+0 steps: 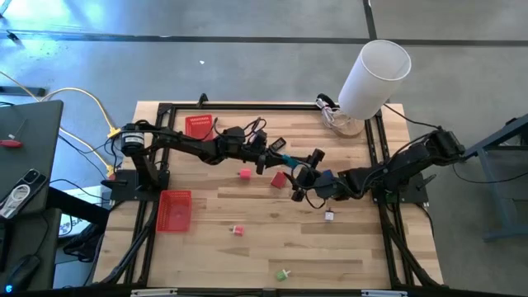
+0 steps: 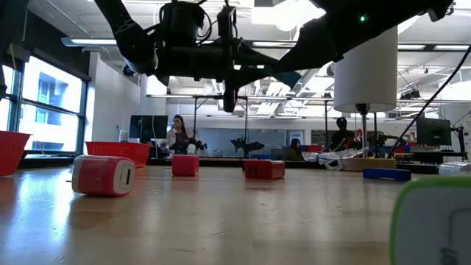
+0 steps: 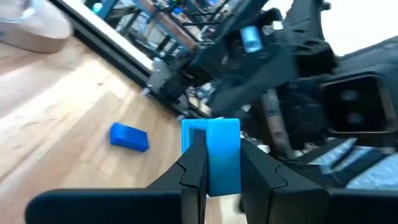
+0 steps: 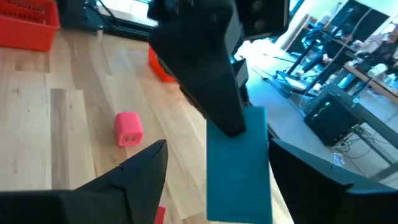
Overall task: Pick & Place Office items
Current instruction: Put the light blue digital clock into the bottom red bin
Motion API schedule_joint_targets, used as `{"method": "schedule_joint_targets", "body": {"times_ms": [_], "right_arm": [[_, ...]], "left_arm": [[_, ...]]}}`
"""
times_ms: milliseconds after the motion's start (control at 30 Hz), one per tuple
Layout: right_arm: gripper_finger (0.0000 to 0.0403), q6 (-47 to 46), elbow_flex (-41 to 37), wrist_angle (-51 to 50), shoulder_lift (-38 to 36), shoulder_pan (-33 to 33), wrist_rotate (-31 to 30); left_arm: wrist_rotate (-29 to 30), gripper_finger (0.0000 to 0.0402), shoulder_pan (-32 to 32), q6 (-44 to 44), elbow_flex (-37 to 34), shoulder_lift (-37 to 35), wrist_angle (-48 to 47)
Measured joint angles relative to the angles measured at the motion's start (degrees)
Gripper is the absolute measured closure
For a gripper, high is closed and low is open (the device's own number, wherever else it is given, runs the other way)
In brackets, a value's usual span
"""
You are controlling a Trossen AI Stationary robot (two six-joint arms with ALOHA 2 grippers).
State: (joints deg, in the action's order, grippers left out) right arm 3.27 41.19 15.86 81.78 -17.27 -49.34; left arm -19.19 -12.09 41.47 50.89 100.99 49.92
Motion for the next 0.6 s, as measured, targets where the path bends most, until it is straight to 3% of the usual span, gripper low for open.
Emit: {"method": "schedule_joint_targets", "body": {"times_ms": [367, 600], "right_arm": [[0.0151, -0.5, 0.0, -0.1, 0.0, -3.2, -1.7], [0.0172, 0.9, 0.0, -0.6, -0.4, -7.2, -4.1]], "left_arm": [[-0.2, 0.0349, -0.2, -2.0, 0.0, -0.1, 0.1], [3.1, 0.0349, 0.5, -9.0, 0.0, -4.8, -7.5]]}}
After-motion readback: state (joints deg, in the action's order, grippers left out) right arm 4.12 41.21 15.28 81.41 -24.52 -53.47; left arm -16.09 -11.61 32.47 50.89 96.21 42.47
